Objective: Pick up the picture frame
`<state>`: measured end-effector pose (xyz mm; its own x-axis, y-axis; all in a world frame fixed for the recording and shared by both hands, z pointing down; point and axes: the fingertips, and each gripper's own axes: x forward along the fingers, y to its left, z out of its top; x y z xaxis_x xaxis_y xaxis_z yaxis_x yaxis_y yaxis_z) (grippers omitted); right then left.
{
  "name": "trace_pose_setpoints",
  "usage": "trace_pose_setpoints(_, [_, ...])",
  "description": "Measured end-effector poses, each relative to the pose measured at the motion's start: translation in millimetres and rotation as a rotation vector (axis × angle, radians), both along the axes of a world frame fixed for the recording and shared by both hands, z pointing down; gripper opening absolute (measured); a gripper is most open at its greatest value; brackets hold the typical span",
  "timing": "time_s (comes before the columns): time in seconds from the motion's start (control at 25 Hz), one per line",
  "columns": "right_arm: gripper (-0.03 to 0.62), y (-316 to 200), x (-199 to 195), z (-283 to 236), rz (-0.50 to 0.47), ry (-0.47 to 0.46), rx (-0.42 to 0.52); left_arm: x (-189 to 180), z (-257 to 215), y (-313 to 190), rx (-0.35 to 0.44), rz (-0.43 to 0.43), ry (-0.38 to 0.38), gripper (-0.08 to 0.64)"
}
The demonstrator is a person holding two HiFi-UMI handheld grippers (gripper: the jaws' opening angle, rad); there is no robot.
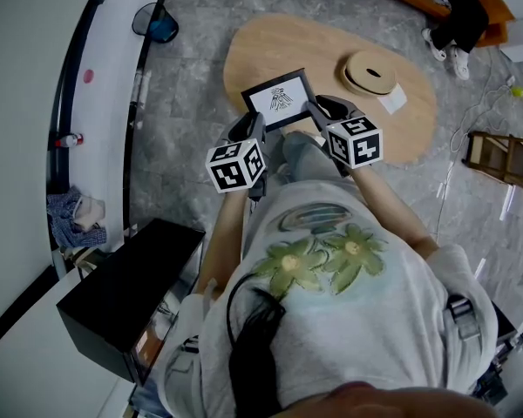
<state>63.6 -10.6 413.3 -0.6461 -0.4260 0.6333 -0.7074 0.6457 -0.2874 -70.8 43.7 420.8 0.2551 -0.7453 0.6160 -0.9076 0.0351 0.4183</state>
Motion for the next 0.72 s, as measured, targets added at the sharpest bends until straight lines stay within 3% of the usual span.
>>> trace_pose_setpoints(0.72, [0.081,8,5,-46,0.034,-0.072,0.077,2,-55,4,0.094,-0.016,-0.056,0.101])
